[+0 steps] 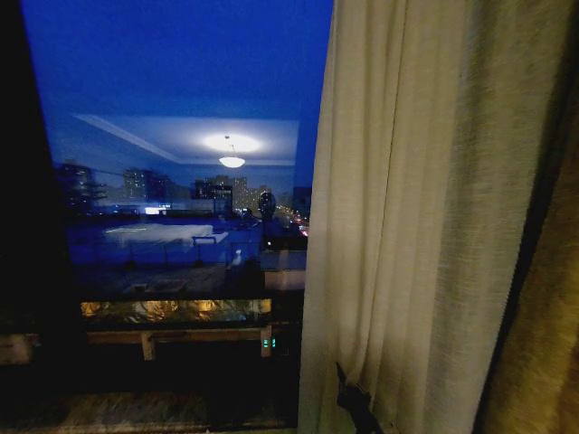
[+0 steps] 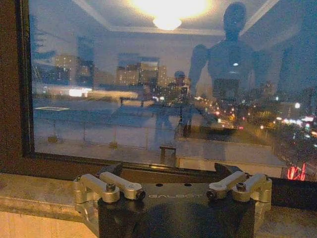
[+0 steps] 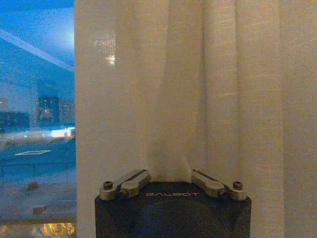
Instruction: Open the curtains by pulling them apart, changing their state from closed to fully open.
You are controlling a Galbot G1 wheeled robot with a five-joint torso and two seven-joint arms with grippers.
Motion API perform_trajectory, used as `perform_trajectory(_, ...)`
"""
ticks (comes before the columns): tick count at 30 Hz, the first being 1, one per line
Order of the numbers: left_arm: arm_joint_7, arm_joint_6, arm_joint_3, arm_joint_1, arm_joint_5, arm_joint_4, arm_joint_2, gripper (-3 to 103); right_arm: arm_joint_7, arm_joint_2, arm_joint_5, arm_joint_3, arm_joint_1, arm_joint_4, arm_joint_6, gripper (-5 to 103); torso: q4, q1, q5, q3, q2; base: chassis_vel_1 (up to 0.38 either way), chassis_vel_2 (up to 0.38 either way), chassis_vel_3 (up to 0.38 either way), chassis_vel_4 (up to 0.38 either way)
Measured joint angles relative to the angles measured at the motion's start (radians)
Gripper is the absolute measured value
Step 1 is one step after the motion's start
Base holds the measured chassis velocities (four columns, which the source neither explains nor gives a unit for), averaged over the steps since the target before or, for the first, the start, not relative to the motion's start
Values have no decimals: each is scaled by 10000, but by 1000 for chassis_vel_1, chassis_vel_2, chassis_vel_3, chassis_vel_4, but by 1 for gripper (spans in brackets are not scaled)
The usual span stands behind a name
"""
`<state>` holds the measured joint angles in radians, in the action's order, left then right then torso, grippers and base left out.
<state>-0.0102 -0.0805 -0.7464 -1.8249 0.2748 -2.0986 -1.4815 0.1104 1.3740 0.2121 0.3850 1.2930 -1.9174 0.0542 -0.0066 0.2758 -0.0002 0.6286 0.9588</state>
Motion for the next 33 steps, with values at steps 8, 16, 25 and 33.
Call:
perform_trajectory(8, 0, -3, 35, 62, -18, 72, 17, 100, -39, 0, -169, 24, 70, -5, -190, 0, 0, 0, 0, 0, 0, 0, 0, 0, 0)
perform_trajectory(16, -8, -2, 40, 158, -47, 147, 65, 100, -58, 0, -187, 10, 80, 44, -302, 0, 0, 0, 0, 0, 0, 0, 0, 0, 0)
perform_trajectory(25, -19, 1, 95, 250, -47, 230, 109, 100, -103, 1, -175, 157, 65, 73, -306, 0, 1, 0, -1, 0, 0, 0, 0, 0, 0)
perform_trajectory(33, -21, 14, 116, 311, -29, 291, 135, 100, -196, 0, -174, 296, 91, 80, -347, 0, 0, 1, 0, 0, 0, -79, -58, 87, 57)
